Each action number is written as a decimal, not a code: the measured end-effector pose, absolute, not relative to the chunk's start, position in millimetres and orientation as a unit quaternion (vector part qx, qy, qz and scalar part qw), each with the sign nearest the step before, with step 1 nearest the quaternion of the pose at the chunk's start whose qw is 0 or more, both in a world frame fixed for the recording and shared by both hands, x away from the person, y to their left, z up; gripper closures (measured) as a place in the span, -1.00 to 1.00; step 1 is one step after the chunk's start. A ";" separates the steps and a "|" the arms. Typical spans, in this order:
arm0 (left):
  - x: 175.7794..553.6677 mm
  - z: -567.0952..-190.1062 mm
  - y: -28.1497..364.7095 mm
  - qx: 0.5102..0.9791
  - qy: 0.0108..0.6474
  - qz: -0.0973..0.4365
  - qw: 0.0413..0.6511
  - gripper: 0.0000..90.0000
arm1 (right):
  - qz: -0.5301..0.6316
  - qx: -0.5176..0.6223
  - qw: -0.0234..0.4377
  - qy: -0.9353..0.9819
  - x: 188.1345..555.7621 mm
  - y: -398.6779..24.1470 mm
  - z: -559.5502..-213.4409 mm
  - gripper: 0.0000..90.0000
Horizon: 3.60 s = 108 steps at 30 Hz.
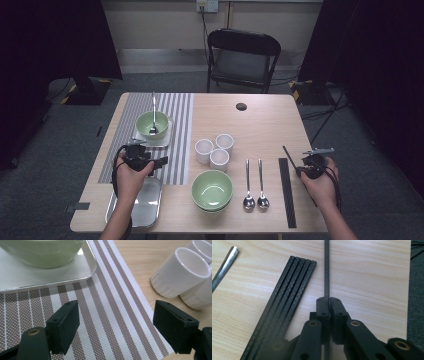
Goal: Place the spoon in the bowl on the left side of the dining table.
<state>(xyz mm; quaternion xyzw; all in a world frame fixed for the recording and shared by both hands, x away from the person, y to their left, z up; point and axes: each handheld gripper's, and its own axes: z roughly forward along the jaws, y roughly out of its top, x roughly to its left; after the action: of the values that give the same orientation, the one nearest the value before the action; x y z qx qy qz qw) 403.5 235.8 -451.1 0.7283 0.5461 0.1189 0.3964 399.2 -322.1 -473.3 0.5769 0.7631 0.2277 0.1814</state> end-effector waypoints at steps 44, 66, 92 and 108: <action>402.0 -427.5 219.7 0.738 0.528 0.102 0.407 -0.55 | 0.388 0.566 0.124 0.717 394.7 -316.5 -421.2 0.93; 411.2 -382.8 191.9 0.749 0.501 0.099 0.422 -0.57 | 0.416 0.537 0.119 0.724 402.7 -290.2 -388.3 0.93; 405.0 -369.2 171.4 0.754 0.482 0.082 0.439 -0.58 | 0.441 0.496 0.096 0.742 410.7 -250.0 -376.4 0.93; 410.8 -362.3 153.5 0.754 0.474 0.073 0.449 -0.57 | 0.457 0.470 0.084 0.750 410.5 -218.8 -365.5 0.93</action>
<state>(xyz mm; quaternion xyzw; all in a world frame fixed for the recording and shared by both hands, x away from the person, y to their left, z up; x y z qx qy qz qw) 410.8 153.5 -362.3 0.7540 0.4739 0.0727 0.4489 410.5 -218.8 -365.5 0.4702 0.7501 0.4573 0.0844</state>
